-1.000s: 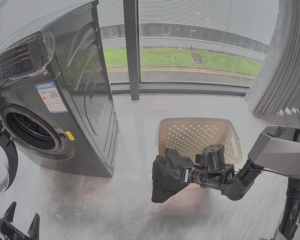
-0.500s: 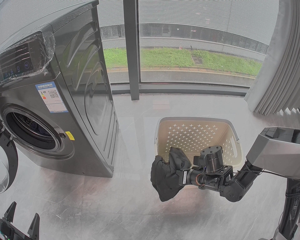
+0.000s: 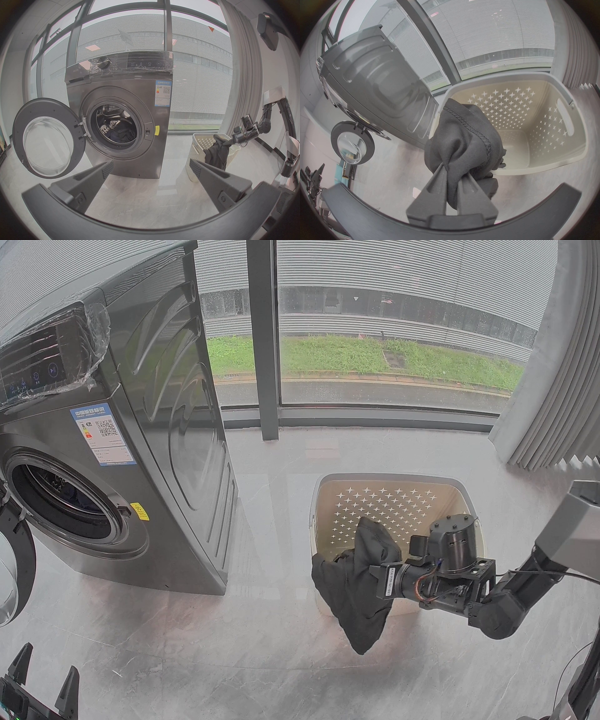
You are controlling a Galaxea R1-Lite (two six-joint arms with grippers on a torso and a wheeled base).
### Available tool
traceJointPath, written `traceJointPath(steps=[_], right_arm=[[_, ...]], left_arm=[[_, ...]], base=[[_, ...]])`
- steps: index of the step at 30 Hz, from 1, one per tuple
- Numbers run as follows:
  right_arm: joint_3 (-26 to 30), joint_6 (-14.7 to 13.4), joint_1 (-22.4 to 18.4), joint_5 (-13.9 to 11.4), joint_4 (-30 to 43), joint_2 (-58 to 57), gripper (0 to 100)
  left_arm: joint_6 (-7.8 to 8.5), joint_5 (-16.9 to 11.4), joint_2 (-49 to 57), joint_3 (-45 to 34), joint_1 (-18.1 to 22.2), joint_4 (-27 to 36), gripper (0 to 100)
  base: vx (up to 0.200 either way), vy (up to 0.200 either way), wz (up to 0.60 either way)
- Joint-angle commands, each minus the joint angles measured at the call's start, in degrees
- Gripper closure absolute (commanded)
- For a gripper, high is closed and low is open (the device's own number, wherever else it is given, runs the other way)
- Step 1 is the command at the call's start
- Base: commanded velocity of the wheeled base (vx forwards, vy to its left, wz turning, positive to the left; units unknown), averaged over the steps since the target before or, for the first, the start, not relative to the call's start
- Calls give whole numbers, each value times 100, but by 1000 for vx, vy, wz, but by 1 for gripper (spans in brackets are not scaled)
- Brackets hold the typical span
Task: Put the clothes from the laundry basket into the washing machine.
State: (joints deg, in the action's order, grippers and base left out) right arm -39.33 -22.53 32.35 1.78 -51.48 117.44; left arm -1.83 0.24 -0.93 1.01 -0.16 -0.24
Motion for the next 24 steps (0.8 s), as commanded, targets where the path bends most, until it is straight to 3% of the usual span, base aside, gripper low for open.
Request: traceJointPath(steps=[1, 8, 18, 23, 24], right_arm=[[470, 3, 122, 59, -20, -1215, 100], [865, 20, 491, 103, -11, -2577, 100], [1129, 240, 430, 42, -81, -3755, 100], [1103, 565, 351, 68, -108, -3878, 100], [1111, 776, 184, 59, -161, -3905, 100]], left_arm=[[-2, 2, 75, -101, -2, -2, 0], [-2, 2, 75, -101, -2, -2, 0], [25, -7, 75, -101, -2, -2, 0], [25, -16, 75, -101, -2, -2, 0], [16, -16, 75, -101, -2, -2, 0]], base=[[0, 0, 0], [0, 0, 0], [0, 0, 0], [0, 0, 0], [0, 0, 0]])
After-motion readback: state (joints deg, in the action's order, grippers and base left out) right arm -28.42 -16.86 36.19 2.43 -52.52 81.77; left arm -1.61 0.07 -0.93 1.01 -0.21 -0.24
